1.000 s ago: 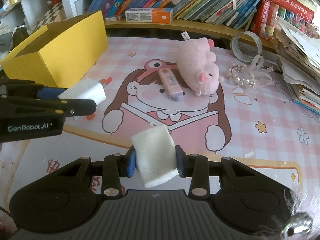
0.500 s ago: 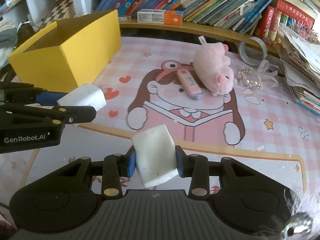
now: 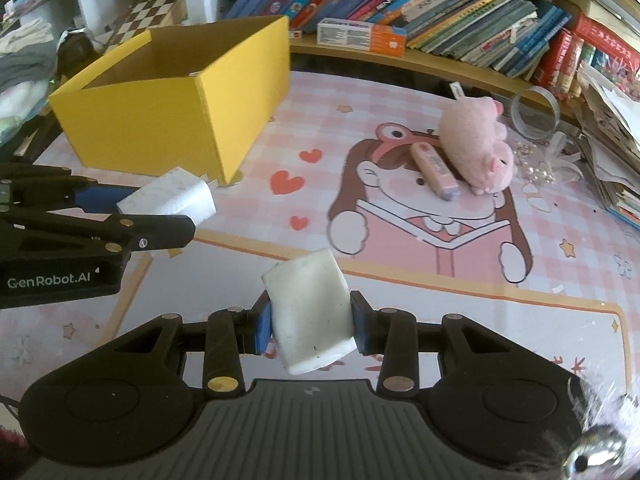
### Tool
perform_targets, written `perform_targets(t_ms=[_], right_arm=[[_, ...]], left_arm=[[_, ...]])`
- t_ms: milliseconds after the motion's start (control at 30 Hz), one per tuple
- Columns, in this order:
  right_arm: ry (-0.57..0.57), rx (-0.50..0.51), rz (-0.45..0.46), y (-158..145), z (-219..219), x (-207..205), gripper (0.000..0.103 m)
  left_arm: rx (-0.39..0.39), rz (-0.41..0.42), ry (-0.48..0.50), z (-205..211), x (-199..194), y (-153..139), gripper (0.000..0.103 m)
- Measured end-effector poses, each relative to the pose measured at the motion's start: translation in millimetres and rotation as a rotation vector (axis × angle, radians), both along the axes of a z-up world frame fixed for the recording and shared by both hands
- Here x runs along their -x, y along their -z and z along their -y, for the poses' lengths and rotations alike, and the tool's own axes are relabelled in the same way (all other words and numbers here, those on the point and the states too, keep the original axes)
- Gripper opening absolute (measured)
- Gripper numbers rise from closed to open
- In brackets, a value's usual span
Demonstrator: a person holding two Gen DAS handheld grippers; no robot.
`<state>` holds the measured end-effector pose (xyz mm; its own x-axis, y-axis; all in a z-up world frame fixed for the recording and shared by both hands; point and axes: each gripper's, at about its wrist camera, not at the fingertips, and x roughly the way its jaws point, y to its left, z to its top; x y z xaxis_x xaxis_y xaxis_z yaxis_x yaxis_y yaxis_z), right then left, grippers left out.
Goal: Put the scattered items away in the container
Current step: 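Carry the charger and eraser with both tools over the yellow box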
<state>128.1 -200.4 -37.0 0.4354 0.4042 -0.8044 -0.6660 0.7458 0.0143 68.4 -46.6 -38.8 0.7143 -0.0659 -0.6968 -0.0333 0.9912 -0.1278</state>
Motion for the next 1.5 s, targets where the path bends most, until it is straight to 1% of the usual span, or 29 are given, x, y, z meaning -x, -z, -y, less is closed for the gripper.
perform_targets(t_ms=[633, 1333, 1500], right_arm=[[-0.088, 0.002, 0.009, -6.1, -54.9, 32.7, 0.036], [-0.154, 0.008, 0.047, -17.7, -97.1, 56.7, 0.036], [-0.172, 0.013, 0.054, -18.7, -107.9, 61.8, 0.036]], left_arm=[[0.013, 0.009, -0.051, -49.8, 39.6, -5.8, 0.041], [0.036, 0.066, -0.074, -90.1, 68.2, -18.3, 0.041], [0.049, 0.073, -0.102, -102.2, 75.3, -17.9, 0.041]])
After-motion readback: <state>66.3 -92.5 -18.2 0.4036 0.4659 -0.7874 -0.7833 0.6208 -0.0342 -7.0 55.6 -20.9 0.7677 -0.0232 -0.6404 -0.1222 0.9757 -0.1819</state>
